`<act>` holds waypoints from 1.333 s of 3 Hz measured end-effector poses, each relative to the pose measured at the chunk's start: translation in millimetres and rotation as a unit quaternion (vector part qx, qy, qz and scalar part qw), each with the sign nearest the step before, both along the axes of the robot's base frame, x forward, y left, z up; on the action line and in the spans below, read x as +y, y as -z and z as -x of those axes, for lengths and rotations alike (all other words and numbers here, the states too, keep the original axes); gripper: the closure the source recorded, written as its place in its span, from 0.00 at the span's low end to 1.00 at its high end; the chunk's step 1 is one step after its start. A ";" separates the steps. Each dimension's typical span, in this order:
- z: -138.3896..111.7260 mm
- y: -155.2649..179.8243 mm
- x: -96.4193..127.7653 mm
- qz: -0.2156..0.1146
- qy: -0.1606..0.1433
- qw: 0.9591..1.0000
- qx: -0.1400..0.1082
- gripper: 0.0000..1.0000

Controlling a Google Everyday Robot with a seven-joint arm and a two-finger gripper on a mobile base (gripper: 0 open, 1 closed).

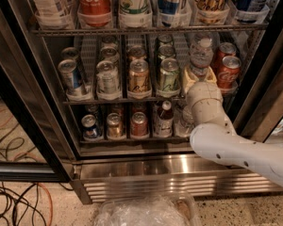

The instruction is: Pick water bottle from middle shelf of fridge

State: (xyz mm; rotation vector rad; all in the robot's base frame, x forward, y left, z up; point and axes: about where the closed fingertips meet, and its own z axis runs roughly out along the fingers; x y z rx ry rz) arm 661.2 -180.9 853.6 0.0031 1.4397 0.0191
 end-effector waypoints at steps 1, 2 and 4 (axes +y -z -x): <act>1.9 -1.7 -1.2 -0.012 0.011 1.000 -0.014 1.00; 4.5 -4.7 -3.9 -0.018 0.021 0.999 -0.027 1.00; 8.3 -17.1 -11.1 -0.005 0.020 0.999 -0.041 1.00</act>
Offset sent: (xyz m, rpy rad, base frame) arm -0.0083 -0.0075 0.0050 0.0480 -0.0811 -0.0625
